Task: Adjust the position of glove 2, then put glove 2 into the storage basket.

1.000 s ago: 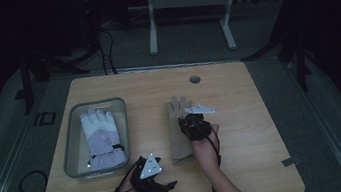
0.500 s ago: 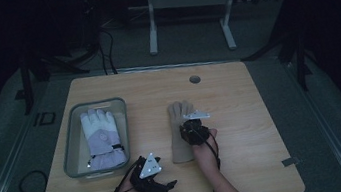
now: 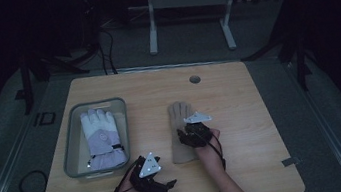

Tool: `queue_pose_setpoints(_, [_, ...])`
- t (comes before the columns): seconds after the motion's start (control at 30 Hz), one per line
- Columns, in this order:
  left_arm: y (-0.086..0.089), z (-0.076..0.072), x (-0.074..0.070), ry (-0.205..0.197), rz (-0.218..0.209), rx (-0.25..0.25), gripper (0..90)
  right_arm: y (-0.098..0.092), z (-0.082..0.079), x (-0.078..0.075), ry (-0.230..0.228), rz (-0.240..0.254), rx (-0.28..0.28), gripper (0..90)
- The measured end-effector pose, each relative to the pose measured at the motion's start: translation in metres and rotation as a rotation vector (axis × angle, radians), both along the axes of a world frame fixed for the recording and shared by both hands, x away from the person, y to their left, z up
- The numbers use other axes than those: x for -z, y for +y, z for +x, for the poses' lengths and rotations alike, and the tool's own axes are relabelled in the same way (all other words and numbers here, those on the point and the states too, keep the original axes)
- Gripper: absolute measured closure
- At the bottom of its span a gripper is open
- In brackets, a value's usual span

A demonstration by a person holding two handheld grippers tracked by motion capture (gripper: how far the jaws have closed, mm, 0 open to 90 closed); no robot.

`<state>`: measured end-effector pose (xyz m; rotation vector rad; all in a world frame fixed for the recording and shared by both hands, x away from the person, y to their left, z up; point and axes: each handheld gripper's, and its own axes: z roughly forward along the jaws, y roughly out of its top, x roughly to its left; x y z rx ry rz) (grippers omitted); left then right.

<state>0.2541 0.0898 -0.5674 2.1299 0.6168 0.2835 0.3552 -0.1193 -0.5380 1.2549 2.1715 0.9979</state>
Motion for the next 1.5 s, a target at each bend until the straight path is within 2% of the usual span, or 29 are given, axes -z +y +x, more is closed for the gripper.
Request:
queue_pose_setpoints(0.13, [0.0,0.001,0.001,0.001,0.018,-0.002,7.0,-0.014,0.003,-0.015,0.023,0.057,-0.042,31.7])
queue_pose_setpoints(0.17, [0.0,0.001,0.001,0.001,0.018,-0.002,7.0,-0.014,0.003,-0.015,0.023,0.057,-0.042,31.7])
queue_pose_setpoints(0.2, [0.0,0.001,0.0,0.002,0.024,-0.001,7.0,-0.017,0.004,-0.017,0.033,0.062,-0.068,23.6])
queue_pose_setpoints(0.23, [0.0,0.001,0.0,-0.003,0.027,-0.003,7.3,-0.022,0.004,-0.021,0.024,0.063,-0.119,18.2])
queue_pose_setpoints(0.3, [-0.001,0.0,-0.001,-0.007,0.017,0.001,7.8,-0.027,0.004,-0.025,0.027,0.083,-0.146,13.3])
queue_pose_setpoints(0.37, [-0.004,-0.003,-0.003,-0.032,0.032,0.004,7.8,-0.032,0.003,-0.027,0.033,0.082,-0.173,11.9])
queue_pose_setpoints(0.43, [-0.006,-0.004,-0.003,-0.039,0.032,-0.006,7.8,-0.038,0.001,-0.029,-0.011,0.084,-0.184,13.9])
queue_pose_setpoints(0.53, [-0.008,-0.003,-0.003,-0.032,0.007,-0.021,7.8,-0.046,0.003,-0.031,0.003,0.114,-0.218,15.1])
queue_pose_setpoints(0.57, [-0.008,-0.002,-0.003,-0.023,-0.002,-0.019,8.1,-0.048,0.004,-0.031,0.004,0.11,-0.23,14.5])
queue_pose_setpoints(0.63, [-0.007,-0.001,-0.003,-0.034,-0.007,-0.012,8.7,-0.05,0.005,-0.031,-0.002,0.093,-0.24,15.1])
queue_pose_setpoints(0.7, [-0.006,0.001,-0.004,-0.011,-0.035,-0.024,8.7,-0.053,0.006,-0.031,0.019,0.088,-0.238,16.8])
queue_pose_setpoints(0.77, [-0.006,0.004,-0.005,0.052,-0.073,-0.036,8.7,-0.056,0.006,-0.032,0.016,0.097,-0.218,17.3])
queue_pose_setpoints(0.8, [-0.006,0.005,-0.005,0.074,-0.086,-0.048,8.7,-0.058,0.007,-0.033,0.024,0.114,-0.214,14.7])
queue_pose_setpoints(0.87, [-0.007,0.007,-0.006,0.078,-0.072,-0.061,9.1,-0.06,0.008,-0.034,0.031,0.122,-0.231,11.7])
queue_pose_setpoints(0.93, [-0.011,0.008,-0.008,0.046,-0.028,-0.071,9.7,-0.06,0.011,-0.035,0.045,0.138,-0.244,11.2])
queue_pose_setpoints(0.97, [-0.012,0.008,-0.008,0.046,-0.011,-0.067,9.6,-0.059,0.013,-0.035,0.048,0.13,-0.232,11.2])
queue_pose_setpoints(1.0, [-0.012,0.008,-0.008,0.046,-0.011,-0.067,9.7,-0.059,0.013,-0.035,0.048,0.13,-0.232,11.2])
queue_pose_setpoints(1.03, [-0.015,0.009,-0.01,0.021,0.027,-0.069,10.2,-0.058,0.02,-0.034,0.065,0.124,-0.223,11.2])
queue_pose_setpoints(1.07, [-0.017,0.011,-0.012,0.013,0.033,-0.036,10.5,-0.057,0.023,-0.034,0.071,0.118,-0.217,11.5])
queue_pose_setpoints(1.1, [-0.017,0.011,-0.012,0.013,0.033,-0.036,11.0,-0.057,0.023,-0.034,0.071,0.118,-0.217,11.5])
queue_pose_setpoints(1.13, [-0.02,0.016,-0.012,0.012,0.049,-0.021,12.4,-0.056,0.03,-0.033,0.083,0.115,-0.206,13.0])
queue_pose_setpoints(1.23, [-0.022,0.022,-0.013,0.004,0.047,-0.007,14.1,-0.055,0.038,-0.032,0.095,0.118,-0.197,13.6])
queue_pose_setpoints(1.27, [-0.026,0.027,-0.013,-0.02,0.075,0.005,14.6,-0.054,0.046,-0.032,0.109,0.119,-0.189,13.8])
queue_pose_setpoints(1.3, [-0.026,0.027,-0.013,-0.02,0.075,0.005,14.8,-0.054,0.046,-0.032,0.109,0.119,-0.189,13.8])
queue_pose_setpoints(1.37, [-0.033,0.032,-0.014,-0.078,0.085,0.031,15.6,-0.051,0.057,-0.03,0.124,0.108,-0.182,14.0])
queue_pose_setpoints(1.4, [-0.033,0.032,-0.014,-0.078,0.085,0.031,15.6,-0.051,0.057,-0.03,0.124,0.108,-0.182,14.0])
queue_pose_setpoints(1.47, [-0.039,0.035,-0.016,-0.107,0.105,0.058,15.6,-0.049,0.064,-0.029,0.129,0.106,-0.17,15.2])
queue_pose_setpoints(1.5, [-0.045,0.038,-0.018,-0.122,0.12,0.097,16.1,-0.048,0.07,-0.027,0.142,0.113,-0.164,15.8])
